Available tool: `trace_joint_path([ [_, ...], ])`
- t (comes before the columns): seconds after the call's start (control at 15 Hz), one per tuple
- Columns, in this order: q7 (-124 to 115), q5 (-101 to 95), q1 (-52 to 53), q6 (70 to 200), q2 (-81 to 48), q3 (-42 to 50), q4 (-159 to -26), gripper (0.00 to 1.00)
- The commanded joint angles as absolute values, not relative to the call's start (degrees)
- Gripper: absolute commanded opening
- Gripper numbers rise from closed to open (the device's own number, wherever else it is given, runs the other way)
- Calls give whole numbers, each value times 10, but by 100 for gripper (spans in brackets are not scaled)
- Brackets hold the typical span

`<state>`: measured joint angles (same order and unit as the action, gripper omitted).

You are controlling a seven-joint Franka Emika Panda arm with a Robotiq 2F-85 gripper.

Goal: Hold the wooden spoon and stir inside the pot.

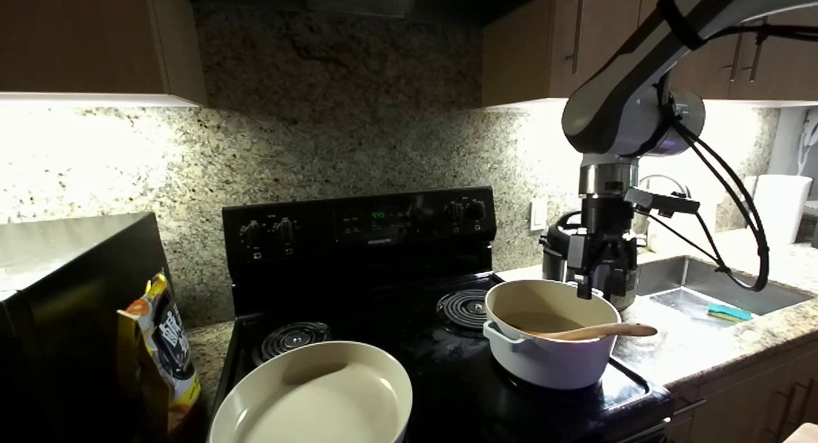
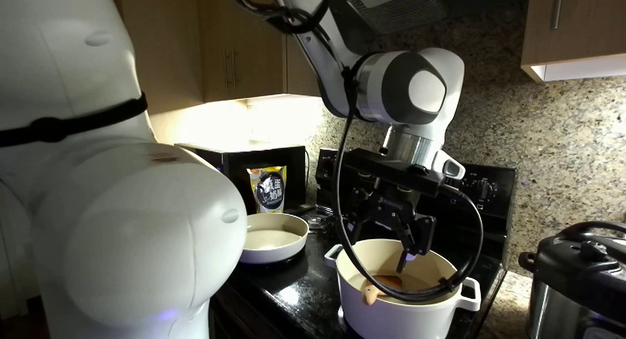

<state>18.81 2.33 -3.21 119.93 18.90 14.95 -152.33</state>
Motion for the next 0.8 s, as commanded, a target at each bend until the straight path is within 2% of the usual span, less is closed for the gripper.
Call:
trace_joint_path([
  [0.0,200,37,-46,1209,155,145,-1524,100],
  [0.53,199,55,-57,1236,108,142,-1526,100],
  [0.67,201,57,-57,1239,99,141,-1523,73],
  [0.73,199,55,-57,1236,95,139,-1521,67],
])
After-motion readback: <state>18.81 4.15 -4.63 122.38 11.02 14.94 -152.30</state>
